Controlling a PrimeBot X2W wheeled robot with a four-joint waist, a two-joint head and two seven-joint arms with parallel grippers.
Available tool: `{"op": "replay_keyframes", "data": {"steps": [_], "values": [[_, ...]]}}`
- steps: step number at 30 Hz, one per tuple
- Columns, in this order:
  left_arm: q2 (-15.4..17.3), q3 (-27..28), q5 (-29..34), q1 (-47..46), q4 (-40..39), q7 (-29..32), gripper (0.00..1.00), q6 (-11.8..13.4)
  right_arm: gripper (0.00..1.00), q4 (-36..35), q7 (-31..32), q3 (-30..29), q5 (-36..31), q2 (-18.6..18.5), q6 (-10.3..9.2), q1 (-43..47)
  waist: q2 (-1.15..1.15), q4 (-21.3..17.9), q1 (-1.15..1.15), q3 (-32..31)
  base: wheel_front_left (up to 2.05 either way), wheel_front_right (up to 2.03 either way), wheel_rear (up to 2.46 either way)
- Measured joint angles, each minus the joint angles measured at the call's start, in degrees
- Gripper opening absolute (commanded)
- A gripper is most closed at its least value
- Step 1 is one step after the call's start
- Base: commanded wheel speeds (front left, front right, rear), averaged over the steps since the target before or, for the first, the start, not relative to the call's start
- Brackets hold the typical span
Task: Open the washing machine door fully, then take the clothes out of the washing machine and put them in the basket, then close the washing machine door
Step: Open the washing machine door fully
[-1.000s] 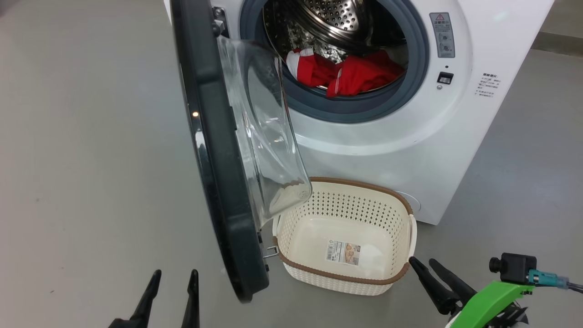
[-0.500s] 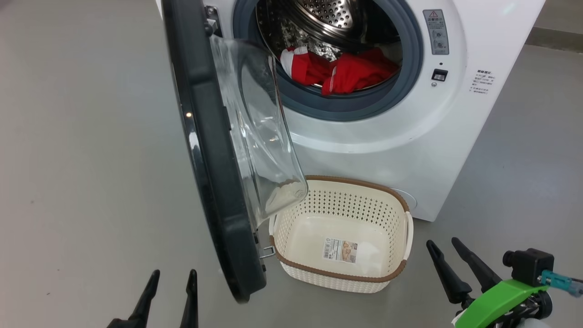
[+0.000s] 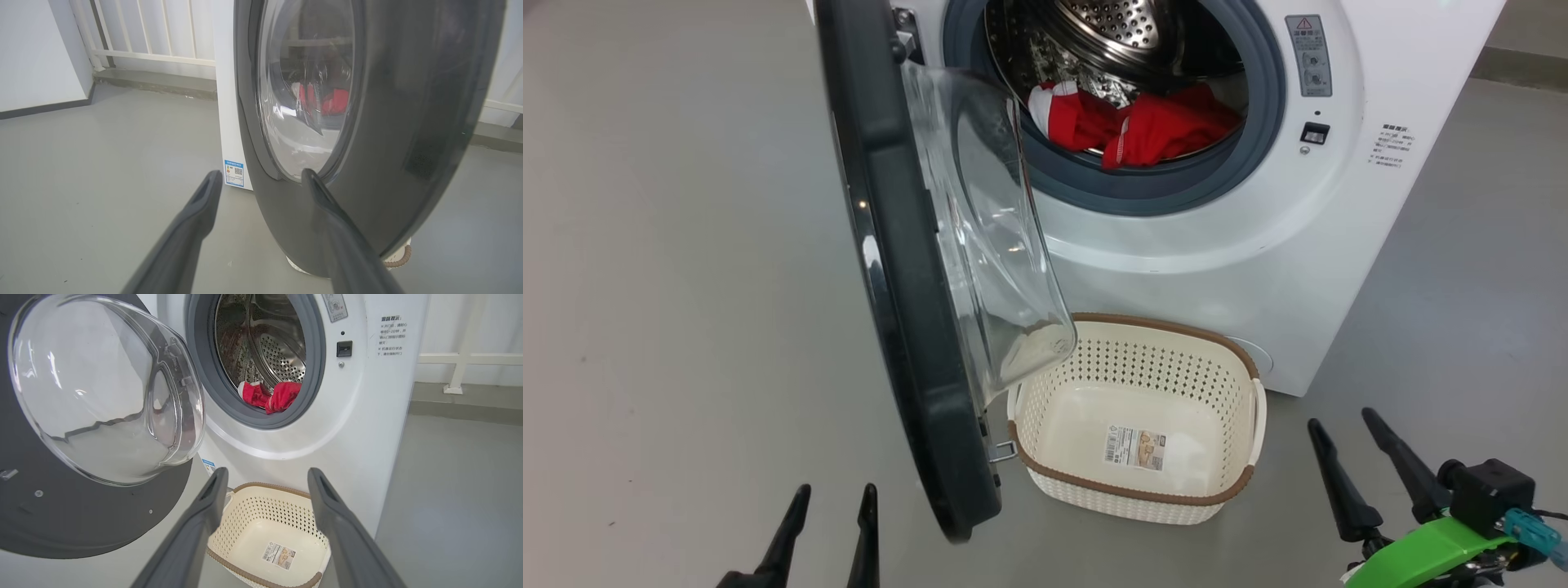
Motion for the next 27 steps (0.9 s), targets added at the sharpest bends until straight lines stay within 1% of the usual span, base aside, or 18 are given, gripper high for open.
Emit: {"op": "replay_keyframes", "data": {"steps": [6,10,12,21,22,23,27], "values": [[0.0,0.0,0.0,0.0,0.0,0.0,1.00,0.0,1.00,-2.5,-0.1,-3.6,-5.3,1.9,0.00,1.4,0.00,0.0,0.00,-0.3,0.00,0.00,0.00],[0.0,0.0,0.0,0.0,0.2,0.0,1.00,0.0,1.00,-2.3,-0.2,-5.3,-7.1,3.2,0.01,3.2,0.00,0.1,0.00,-0.5,0.00,0.00,0.00],[0.0,-0.2,0.0,0.0,0.4,0.0,1.00,0.0,1.00,-1.2,-0.2,-6.0,-9.2,3.8,0.01,4.3,0.00,0.2,0.00,-0.5,0.00,0.00,0.00],[0.0,-0.3,0.0,0.0,0.5,0.0,1.00,0.0,1.00,-0.7,-0.2,-7.3,-10.7,5.1,0.02,5.4,0.00,0.2,0.00,-0.7,0.00,0.00,0.00],[0.0,-0.3,0.0,0.0,0.5,0.0,0.80,0.0,1.00,-0.7,-0.2,-7.3,-10.8,5.1,0.02,5.4,0.00,0.1,0.00,-0.8,0.00,0.00,0.00],[0.0,-0.3,-0.1,0.0,0.5,0.0,0.00,0.0,1.00,-0.7,-0.2,-7.3,-11.1,5.1,0.02,5.4,0.00,0.1,0.00,-0.9,0.00,0.00,0.00],[0.0,0.5,-1.8,0.0,-1.1,0.0,0.00,0.0,1.00,-1.1,-0.2,-7.5,-12.0,5.2,0.02,5.4,0.00,0.1,0.00,-1.0,0.00,0.00,0.00]]}}
